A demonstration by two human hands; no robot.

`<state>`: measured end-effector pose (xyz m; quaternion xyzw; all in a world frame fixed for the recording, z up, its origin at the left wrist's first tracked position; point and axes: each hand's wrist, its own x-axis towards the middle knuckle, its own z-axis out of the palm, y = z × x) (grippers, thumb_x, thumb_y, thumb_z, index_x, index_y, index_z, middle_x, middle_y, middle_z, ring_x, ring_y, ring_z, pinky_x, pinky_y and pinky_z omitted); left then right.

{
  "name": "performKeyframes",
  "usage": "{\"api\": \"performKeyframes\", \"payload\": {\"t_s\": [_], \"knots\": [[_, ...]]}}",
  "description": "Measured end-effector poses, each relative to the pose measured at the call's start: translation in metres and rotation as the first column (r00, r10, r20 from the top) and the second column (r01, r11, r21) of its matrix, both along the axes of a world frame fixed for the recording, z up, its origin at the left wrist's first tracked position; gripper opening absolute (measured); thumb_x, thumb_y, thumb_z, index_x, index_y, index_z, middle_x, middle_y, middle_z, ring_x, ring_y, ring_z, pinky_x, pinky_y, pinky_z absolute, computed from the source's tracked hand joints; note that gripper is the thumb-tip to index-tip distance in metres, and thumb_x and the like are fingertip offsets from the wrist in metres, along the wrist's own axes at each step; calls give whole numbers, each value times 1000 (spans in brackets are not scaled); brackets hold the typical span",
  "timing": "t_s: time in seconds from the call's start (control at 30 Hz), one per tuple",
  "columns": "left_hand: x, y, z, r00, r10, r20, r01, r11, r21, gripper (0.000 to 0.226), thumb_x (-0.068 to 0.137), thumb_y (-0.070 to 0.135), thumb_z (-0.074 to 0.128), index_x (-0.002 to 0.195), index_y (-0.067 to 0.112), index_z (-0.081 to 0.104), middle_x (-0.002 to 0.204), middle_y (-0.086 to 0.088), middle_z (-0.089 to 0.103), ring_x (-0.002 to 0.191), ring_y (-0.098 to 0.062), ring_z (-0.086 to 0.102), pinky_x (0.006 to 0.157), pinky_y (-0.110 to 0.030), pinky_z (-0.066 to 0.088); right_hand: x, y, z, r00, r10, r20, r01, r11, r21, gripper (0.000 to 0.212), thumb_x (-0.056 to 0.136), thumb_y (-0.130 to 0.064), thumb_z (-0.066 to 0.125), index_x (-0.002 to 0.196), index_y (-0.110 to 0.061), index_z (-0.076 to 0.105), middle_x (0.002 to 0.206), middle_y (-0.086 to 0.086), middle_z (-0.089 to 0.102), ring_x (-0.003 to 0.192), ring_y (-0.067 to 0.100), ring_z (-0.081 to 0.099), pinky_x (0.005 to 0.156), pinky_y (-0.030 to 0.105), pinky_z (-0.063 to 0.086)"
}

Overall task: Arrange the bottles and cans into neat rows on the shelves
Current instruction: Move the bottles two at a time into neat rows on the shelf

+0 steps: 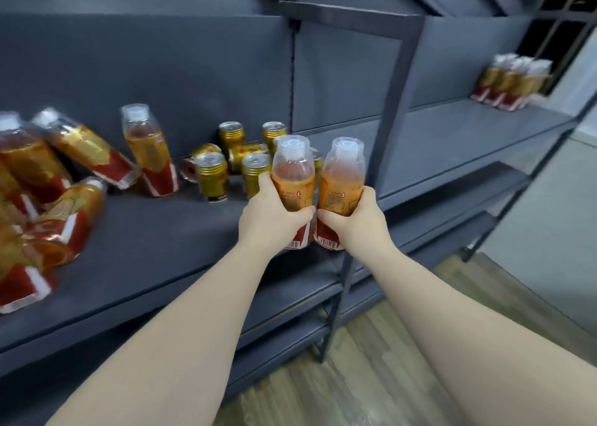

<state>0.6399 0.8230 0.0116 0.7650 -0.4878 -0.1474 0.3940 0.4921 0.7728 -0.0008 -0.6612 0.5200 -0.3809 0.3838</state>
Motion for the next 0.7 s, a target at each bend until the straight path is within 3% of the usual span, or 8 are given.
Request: {"api": "performKeyframes", "payload": {"t_s": [0.2, 0.3, 0.4, 0.7], "knots": [[-85, -42, -1, 975, -223, 5, 223, 975, 2, 77, 77, 53, 78, 133, 27, 31, 128, 1, 57, 113, -25, 60, 92, -44, 54, -91, -14, -2, 979, -202, -7, 202, 979, 6, 63, 77, -43, 82, 120, -27, 39, 110, -10, 59, 100, 12, 59, 84, 33, 52], [-129, -63, -5, 949, -316, -8, 316, 949, 10, 71, 77, 51, 78, 126, 28, 32, 111, 7, 56, 103, -21, 62, 84, -38, 54, -137, -22, -5, 961, -278, 7, 278, 961, 17, 62, 78, -40, 82, 120, -28, 39, 111, -8, 59, 101, 12, 59, 81, 30, 50], [-173, -85, -8, 927, -376, -7, 376, 926, 29, 65, 75, 51, 78, 115, 33, 30, 103, 10, 55, 99, -23, 62, 87, -44, 55, -182, -33, -9, 942, -336, 24, 335, 942, 33, 63, 77, -38, 82, 123, -25, 41, 112, -8, 60, 101, 12, 59, 82, 30, 50], [-306, -152, -14, 870, -492, -2, 491, 869, 57, 73, 76, 50, 78, 128, 28, 30, 117, 1, 59, 104, -23, 62, 88, -48, 55, -321, -72, -15, 887, -461, -1, 460, 885, 70, 63, 80, -36, 80, 127, -26, 40, 114, -6, 60, 104, 16, 59, 85, 35, 53]]}}
